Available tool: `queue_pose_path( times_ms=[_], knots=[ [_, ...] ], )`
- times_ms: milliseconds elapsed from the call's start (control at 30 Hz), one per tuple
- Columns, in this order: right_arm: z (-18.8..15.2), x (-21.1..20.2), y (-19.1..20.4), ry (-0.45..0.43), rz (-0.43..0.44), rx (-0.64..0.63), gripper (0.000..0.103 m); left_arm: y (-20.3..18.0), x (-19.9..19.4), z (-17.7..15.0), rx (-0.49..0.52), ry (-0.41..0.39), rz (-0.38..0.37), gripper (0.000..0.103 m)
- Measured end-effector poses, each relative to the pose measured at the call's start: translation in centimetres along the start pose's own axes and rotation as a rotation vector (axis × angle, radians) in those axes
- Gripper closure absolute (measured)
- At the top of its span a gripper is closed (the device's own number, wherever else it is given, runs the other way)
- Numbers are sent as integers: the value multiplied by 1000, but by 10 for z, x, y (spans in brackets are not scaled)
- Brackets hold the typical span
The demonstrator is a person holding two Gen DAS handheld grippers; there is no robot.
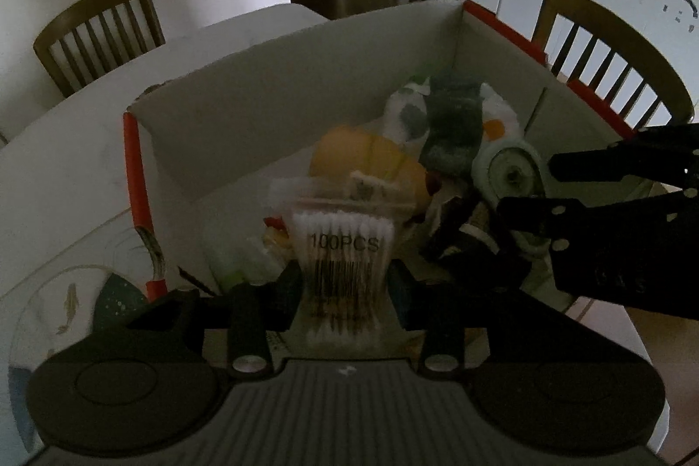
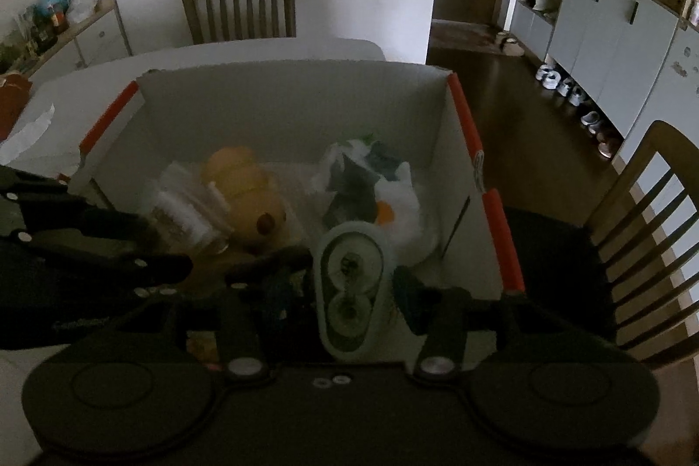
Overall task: Organize objects
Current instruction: 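Lower both items into the box and open both tools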
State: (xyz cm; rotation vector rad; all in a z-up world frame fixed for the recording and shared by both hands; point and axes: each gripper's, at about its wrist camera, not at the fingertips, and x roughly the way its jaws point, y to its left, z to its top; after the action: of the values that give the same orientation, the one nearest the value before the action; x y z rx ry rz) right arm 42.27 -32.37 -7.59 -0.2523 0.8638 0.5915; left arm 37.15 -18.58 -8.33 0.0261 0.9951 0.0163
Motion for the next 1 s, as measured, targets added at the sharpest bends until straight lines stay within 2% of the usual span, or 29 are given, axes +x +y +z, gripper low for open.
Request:
queue_pose_path(
  times_ms=[167,200,233,267,900,1000],
  knots=[
    [0,-13,1,-16,12,11,47,2,-12,-4,-22,-36,-30,57],
    [-1,-17,1,-22,15,13,48,2,-16,-4,-25,-47,-38,49],
    [-1,-21,2,-30,13,16,46,2,-20,-5,-25,-57,-40,36],
    [-1,-27,3,-40,15,19,46,2,-25,-7,-25,-73,-30,34],
    [-4,-103,49,-161,20,75,38,36,-108,-27,-40,-240,-113,33],
    [-8,-113,56,-174,25,85,32,42,-119,-31,-44,-266,-141,33]
  ],
)
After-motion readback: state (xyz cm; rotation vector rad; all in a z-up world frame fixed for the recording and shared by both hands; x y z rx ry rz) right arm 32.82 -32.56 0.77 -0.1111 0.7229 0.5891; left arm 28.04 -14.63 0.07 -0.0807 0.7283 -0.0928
